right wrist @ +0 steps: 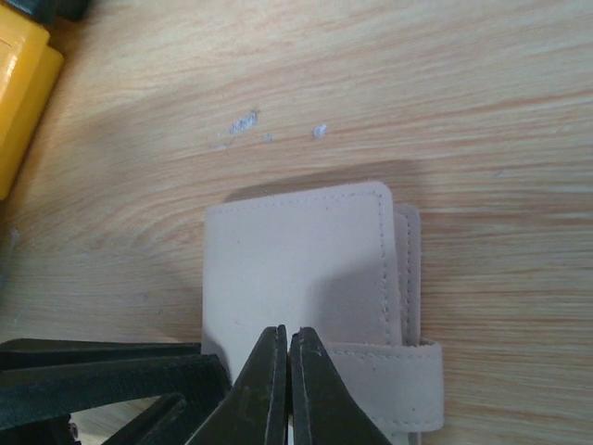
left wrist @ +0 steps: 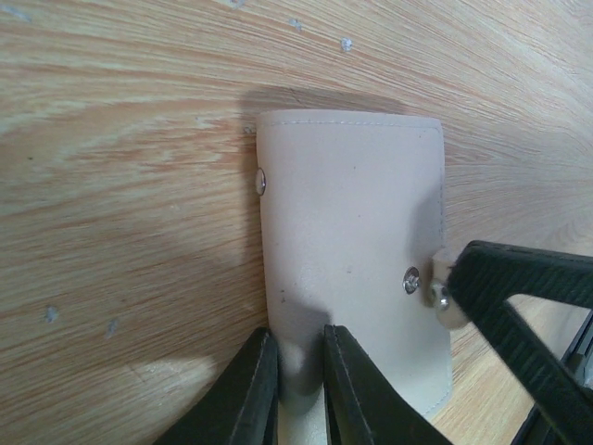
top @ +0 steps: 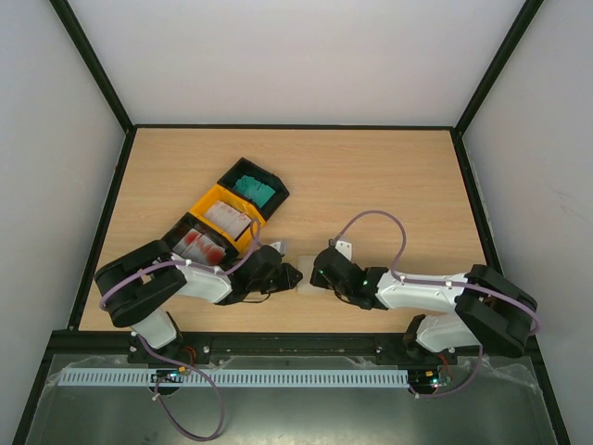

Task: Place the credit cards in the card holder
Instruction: Close the card holder at the center of the board.

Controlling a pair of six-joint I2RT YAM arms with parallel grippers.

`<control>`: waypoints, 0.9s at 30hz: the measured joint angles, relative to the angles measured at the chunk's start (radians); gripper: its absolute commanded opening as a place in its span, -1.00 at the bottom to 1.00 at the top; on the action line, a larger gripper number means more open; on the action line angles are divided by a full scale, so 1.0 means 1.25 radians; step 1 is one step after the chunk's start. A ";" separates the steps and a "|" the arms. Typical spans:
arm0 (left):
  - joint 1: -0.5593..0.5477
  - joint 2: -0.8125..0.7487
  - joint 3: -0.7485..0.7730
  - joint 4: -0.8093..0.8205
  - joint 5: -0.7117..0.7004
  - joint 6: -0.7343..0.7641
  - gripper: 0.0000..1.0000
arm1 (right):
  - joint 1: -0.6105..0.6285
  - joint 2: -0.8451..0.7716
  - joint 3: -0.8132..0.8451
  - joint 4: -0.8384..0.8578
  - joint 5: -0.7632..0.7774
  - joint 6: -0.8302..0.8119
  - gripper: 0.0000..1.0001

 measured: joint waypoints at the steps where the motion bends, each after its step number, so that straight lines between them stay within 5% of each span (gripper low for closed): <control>1: 0.000 0.000 0.000 0.000 0.000 0.000 -0.67 | 0.000 -0.006 0.000 -0.002 0.005 0.000 -0.96; 27: 0.000 0.000 0.001 -0.002 0.000 0.001 -0.68 | -0.004 0.040 0.016 0.019 -0.007 -0.002 -0.96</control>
